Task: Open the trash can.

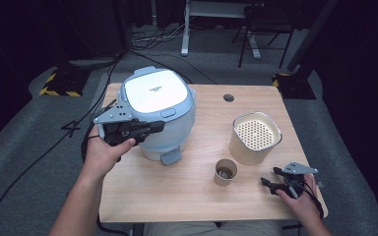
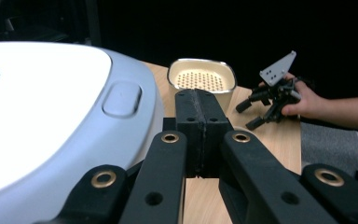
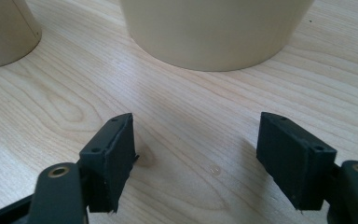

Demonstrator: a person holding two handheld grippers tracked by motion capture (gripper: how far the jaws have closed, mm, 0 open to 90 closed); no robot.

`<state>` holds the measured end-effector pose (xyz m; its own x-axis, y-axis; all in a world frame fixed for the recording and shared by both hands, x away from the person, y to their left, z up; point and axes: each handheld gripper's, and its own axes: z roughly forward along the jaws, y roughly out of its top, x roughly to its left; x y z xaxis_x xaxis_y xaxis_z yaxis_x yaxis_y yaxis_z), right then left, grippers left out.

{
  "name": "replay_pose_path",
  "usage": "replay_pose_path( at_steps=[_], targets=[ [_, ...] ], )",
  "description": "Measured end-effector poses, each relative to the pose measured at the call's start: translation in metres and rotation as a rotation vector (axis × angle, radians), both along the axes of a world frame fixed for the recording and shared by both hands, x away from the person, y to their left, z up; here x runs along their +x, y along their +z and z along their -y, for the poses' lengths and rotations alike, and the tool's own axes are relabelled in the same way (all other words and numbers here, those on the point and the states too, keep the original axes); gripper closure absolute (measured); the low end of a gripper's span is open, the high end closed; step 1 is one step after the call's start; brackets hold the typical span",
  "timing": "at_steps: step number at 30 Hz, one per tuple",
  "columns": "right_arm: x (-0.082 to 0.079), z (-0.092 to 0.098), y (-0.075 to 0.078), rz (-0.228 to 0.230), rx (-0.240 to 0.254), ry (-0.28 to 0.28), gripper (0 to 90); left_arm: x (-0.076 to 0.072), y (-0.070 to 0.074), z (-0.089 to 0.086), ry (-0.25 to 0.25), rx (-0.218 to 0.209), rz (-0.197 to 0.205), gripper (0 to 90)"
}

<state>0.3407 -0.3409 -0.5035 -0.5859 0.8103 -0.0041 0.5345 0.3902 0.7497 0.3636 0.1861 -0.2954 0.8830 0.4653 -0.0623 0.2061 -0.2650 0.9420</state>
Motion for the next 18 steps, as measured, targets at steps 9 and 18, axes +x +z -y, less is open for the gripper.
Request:
replay_pose_path(
  at_steps=[9,18],
  targets=[
    [0.0,0.0,0.0,0.0,0.0,0.0,28.3,0.017,0.013,0.012,0.062,0.024,0.011,89.7],
    [0.0,0.0,0.0,0.0,0.0,0.0,28.3,0.027,0.011,0.028,0.145,0.141,0.004,89.9]
  ],
)
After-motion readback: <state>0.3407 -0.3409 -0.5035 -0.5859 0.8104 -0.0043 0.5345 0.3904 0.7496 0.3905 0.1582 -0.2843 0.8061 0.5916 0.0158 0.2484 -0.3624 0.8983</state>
